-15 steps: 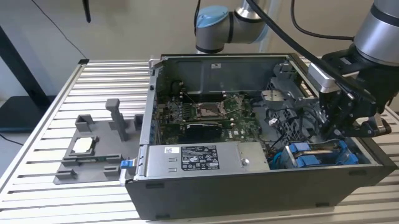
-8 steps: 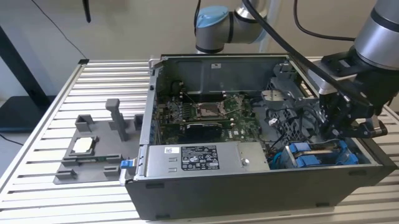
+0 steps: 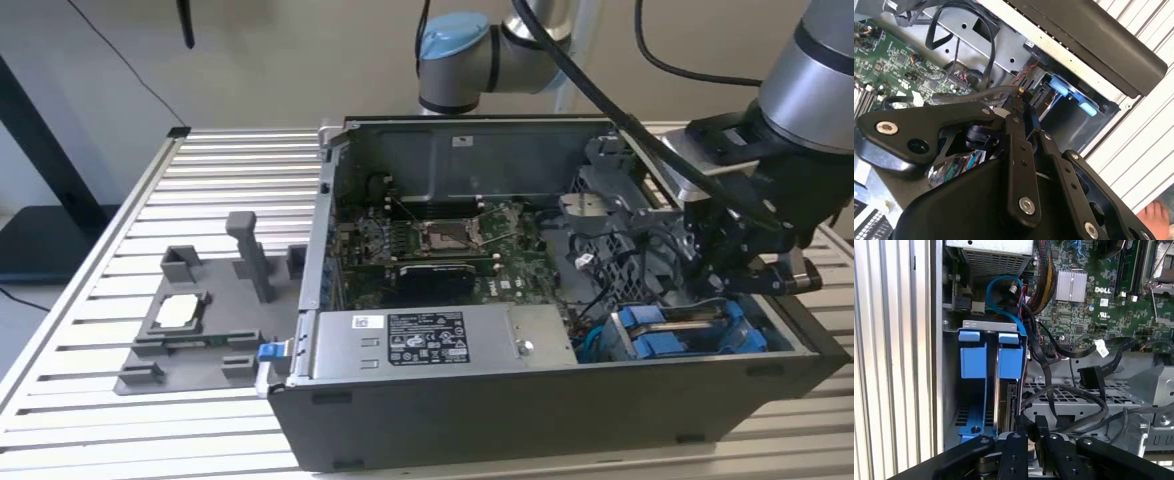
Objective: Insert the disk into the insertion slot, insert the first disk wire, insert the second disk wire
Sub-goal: 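Insert the first disk wire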
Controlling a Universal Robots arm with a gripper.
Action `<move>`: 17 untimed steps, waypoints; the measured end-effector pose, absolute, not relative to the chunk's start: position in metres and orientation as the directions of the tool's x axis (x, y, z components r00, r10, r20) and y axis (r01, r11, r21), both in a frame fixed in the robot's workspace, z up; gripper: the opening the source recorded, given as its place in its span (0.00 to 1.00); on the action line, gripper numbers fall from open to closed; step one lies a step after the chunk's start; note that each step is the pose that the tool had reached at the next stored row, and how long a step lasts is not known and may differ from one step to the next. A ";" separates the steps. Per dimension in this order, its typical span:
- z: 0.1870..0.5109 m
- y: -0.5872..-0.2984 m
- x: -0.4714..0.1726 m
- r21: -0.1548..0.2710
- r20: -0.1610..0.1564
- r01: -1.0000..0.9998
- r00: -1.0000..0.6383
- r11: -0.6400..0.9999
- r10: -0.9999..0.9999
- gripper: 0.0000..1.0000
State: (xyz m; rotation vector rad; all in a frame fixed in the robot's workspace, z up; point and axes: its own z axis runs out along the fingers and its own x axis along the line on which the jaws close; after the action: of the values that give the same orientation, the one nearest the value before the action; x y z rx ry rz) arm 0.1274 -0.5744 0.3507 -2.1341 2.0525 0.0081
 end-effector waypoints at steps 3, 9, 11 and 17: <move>0.350 -0.575 0.128 -0.102 -0.130 -0.994 0.042 -0.028 -0.991 0.19; 0.350 -0.578 0.133 -0.048 -0.136 -0.998 0.034 -0.028 -0.990 0.19; 0.349 -0.580 0.137 -0.040 -0.136 -0.999 0.033 -0.028 -0.990 0.19; 0.349 -0.584 0.149 -0.031 -0.137 -0.999 0.032 -0.028 -0.990 0.19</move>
State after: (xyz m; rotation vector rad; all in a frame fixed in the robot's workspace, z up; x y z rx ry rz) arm 0.1495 -0.5841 0.3486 -2.1685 2.1041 0.1166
